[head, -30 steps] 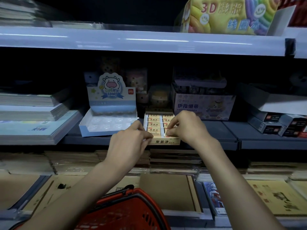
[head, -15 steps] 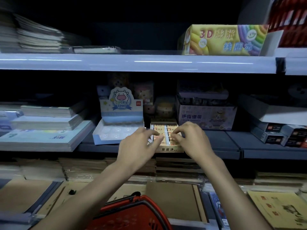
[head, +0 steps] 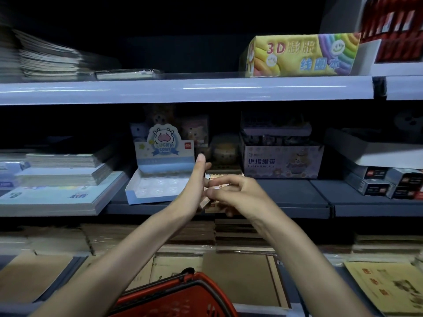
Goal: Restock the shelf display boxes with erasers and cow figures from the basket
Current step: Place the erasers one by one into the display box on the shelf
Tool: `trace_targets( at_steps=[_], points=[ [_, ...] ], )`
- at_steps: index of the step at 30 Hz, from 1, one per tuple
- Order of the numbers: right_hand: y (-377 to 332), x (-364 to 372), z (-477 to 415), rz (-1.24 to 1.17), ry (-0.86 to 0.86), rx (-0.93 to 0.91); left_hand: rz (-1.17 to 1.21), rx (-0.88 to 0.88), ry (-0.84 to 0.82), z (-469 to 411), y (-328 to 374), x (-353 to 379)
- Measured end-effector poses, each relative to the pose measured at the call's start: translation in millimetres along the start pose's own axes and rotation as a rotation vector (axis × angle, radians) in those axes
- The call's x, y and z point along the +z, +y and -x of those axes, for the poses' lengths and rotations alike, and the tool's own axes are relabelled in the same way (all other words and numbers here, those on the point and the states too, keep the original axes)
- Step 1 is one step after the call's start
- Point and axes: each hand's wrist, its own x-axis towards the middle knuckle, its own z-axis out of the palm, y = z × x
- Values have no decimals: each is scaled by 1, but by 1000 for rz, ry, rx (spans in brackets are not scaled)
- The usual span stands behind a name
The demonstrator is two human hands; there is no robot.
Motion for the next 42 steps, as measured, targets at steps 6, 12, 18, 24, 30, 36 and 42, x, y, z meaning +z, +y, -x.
trace_targets(
  at_steps=[6,12,18,24,30,36,42],
  points=[
    [5,-9,-11,-92,198,53,-247,95,181,-8,-33,-14],
    [10,-33,-36,372,273,-155,-1053,425,231,11,-69,-34],
    [18,-26,-51,643,182,-106,-1050,491,271,5,-76,-31],
    [14,-16,-59,671,104,-52,-971,476,332,0,-77,-25],
    [11,-11,-61,648,95,25,-983,474,373,-1,-80,-23],
    [-1,-18,-66,779,108,97,-999,484,364,-5,-82,-26],
    [-4,-16,-67,820,78,146,-993,485,368,-6,-82,-26]
  ],
)
